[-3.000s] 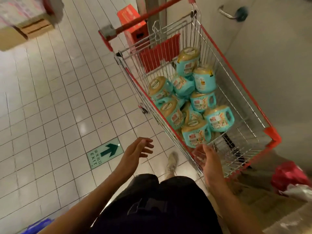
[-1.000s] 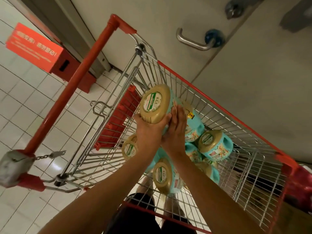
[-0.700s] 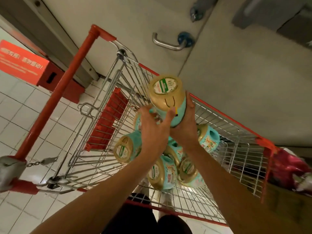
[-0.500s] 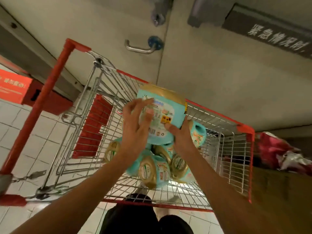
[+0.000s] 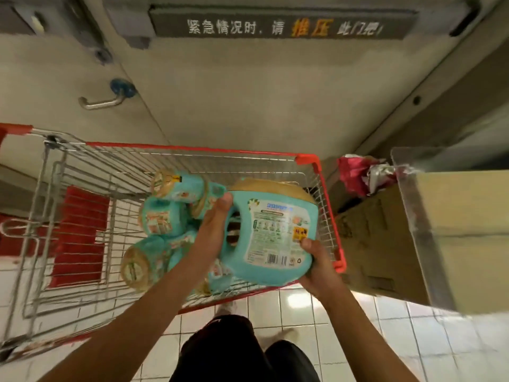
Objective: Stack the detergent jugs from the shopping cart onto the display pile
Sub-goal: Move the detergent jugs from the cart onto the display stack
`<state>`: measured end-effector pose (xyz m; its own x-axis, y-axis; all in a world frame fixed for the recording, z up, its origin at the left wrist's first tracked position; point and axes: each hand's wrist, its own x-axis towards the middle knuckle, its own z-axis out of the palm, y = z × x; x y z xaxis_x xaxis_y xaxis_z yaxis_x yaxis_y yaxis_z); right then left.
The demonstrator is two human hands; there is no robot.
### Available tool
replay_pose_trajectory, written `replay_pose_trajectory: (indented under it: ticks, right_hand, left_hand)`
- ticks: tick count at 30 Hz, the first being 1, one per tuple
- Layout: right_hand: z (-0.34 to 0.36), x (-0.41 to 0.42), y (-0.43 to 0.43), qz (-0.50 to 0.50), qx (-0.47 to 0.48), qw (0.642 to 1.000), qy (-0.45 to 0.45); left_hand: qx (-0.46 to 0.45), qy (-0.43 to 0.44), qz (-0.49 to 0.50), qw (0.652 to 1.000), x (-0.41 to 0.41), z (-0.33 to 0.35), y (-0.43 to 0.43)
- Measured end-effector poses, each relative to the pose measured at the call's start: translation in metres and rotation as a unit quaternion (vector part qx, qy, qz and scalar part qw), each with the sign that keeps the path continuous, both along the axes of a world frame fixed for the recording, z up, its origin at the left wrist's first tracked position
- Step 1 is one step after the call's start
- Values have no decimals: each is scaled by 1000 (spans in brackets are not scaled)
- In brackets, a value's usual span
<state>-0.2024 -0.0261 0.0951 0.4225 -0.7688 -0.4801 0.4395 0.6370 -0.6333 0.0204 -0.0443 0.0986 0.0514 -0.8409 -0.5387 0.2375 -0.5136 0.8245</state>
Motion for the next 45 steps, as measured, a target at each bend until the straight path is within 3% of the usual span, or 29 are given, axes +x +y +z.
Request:
replay_pose_trajectory:
  ticks: [5, 9, 12, 15, 18, 22, 24, 27, 29, 31, 33, 36, 38, 40, 42, 45]
  right_hand:
    - [15, -108, 58, -73, -2, 997, 8]
    - [31, -180, 105, -150, -55, 982, 100]
    - [53, -227, 133, -205, -102, 955, 190]
    - [78, -262, 158, -259, -165, 903, 301]
    - [90, -285, 171, -263, -209, 869, 364]
    - [94, -312, 190, -229, -163, 845, 455]
    - [95, -328, 200, -241, -187, 822, 481]
    - [91, -366, 205, -302, -211, 800, 473]
    - [88, -401, 198, -359, -160, 796, 460]
    - [85, -437, 183, -392, -78, 812, 425]
    - [79, -470, 165, -400, -8, 852, 337]
    - [75, -514, 142, -377, 34, 909, 174]
    - [76, -538, 131, -395, 51, 911, 104]
    - [76, -562, 122, -412, 63, 903, 98]
    - [74, -586, 115, -434, 60, 889, 132]
    - [72, -620, 106, -453, 49, 868, 196]
  left_hand:
    - [-70, -76, -20, 994, -119, 22, 38]
    - [-162, -129, -80, 975, -219, 43, 80]
    - [-180, -52, -151, 971, -285, 47, 110]
    - [-156, -19, -197, 968, -340, 55, 118]
    - [-88, 62, -225, 969, -377, 53, 117]
    - [30, 153, -256, 954, -403, 39, 111]
    - [82, 252, -261, 928, -418, 27, 100]
    - [144, 349, -205, 903, -444, 13, 89]
    - [180, 369, -156, 898, -464, 16, 83]
    - [178, 437, -234, 850, -496, 32, 77]
    - [184, 459, -278, 824, -531, 49, 70]
    - [264, 377, -211, 862, -574, 44, 59]
    - [291, 295, -208, 886, -603, 44, 48]
    - [272, 207, -218, 914, -629, 37, 31]
    - [184, 173, -273, 928, -654, 42, 9]
    - [92, 167, -371, 909, -682, 56, -15]
